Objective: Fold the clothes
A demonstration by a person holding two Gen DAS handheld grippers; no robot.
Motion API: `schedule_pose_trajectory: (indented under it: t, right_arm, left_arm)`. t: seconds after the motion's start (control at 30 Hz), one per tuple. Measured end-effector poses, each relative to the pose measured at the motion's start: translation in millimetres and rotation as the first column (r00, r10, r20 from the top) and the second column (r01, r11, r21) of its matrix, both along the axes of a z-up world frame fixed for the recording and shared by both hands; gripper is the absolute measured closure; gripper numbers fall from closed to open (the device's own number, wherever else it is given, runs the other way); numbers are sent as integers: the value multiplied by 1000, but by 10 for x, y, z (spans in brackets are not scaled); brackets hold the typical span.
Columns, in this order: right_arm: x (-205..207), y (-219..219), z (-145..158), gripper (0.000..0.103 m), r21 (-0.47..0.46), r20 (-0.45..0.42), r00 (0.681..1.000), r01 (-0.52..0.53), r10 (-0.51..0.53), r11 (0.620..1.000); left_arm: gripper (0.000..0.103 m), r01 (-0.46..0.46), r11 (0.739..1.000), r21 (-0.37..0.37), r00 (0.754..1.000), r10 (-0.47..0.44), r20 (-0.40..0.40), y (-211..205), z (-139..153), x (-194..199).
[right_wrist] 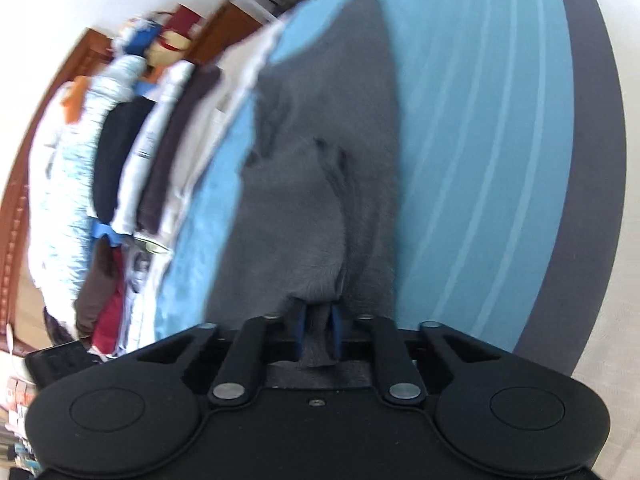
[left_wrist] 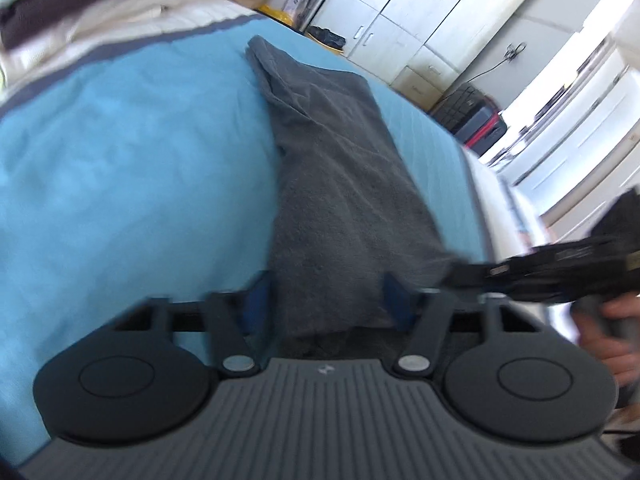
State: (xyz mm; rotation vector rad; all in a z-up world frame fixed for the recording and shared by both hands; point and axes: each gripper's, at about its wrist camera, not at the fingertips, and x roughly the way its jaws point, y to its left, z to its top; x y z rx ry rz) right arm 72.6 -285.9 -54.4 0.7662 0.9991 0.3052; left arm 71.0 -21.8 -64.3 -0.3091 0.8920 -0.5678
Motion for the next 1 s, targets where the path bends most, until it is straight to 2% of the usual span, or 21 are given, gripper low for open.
schedule_pose_trajectory:
  t: [0.07, 0.1, 0.17, 0.2, 0.23, 0.3, 0.33, 0.4, 0.43, 0.5, 0.57, 0.63, 0.7, 0.8, 0.83, 0.9, 1.0]
  right_arm:
    - [-39, 50, 86, 96, 48, 38, 998, -43, 41, 998]
    - [-38, 105, 98, 96, 44, 38, 997, -67, 65, 997]
    - [-11, 277, 99, 96, -79, -2, 994, -112, 112, 991]
    - [28, 400, 57, 96, -197, -48, 991, -135, 128, 971]
    - [66, 492, -6, 96, -273, -90, 987, -155, 136, 950]
    - [87, 546, -68, 96, -284, -112, 985, -161, 134, 945]
    - [70, 500, -38, 94, -268, -109, 987, -142, 116, 953]
    - [21, 399, 15, 79, -240, -108, 991, -99, 74, 966]
    - [-62, 328, 14, 77, -242, -111, 993, -63, 37, 968]
    - [-219, 246, 29, 60, -233, -99, 995, -9, -14, 973]
    - [-298, 194, -16, 48, -212, -104, 993, 34, -57, 977]
    - [-375, 145, -60, 48, -189, -110, 989, 77, -99, 979]
    - [-438, 117, -93, 42, -145, -113, 984, 123, -140, 982]
    - [-654, 90, -246, 41, -8, -122, 964, 238, -237, 971]
    - [-701, 81, -297, 41, 39, -129, 958, 264, -257, 964]
    - [-674, 74, -360, 38, 109, -139, 956, 275, -259, 955]
    - [-562, 89, -433, 33, 184, -139, 957, 279, -256, 943]
  left_arm:
    - [87, -10, 999, 36, 1000, 11, -26, 47, 3, 26]
    - [87, -26, 999, 24, 999, 27, -36, 112, 7, 31]
    - [87, -53, 999, 0, 996, 53, -68, 246, -23, 46]
    - [87, -69, 998, -8, 994, 68, -90, 297, -57, 62]
    - [87, -87, 996, -11, 991, 85, -107, 324, -90, 79]
    - [85, -114, 993, -21, 985, 110, -131, 362, -133, 101]
    - [84, -111, 994, -20, 986, 108, -124, 354, -126, 95]
    - [83, -106, 994, -17, 988, 104, -111, 339, -110, 82]
    - [80, -103, 995, -16, 989, 101, -104, 333, -101, 75]
    - [80, -96, 995, -13, 992, 95, -81, 331, -70, 61]
    - [70, -89, 996, -10, 994, 88, -59, 330, -39, 46]
    - [67, -82, 997, -7, 996, 82, -36, 328, -8, 31]
    - [62, -75, 997, -4, 997, 75, -13, 327, 23, 17]
    - [53, -67, 998, -12, 998, 67, 10, 345, 73, -4]
    - [49, -66, 997, -31, 998, 66, -1, 363, 59, 6]
    - [48, -61, 995, -78, 997, 57, -57, 372, -44, 73]
    - [47, -56, 994, -94, 992, 45, -115, 313, -217, 186]
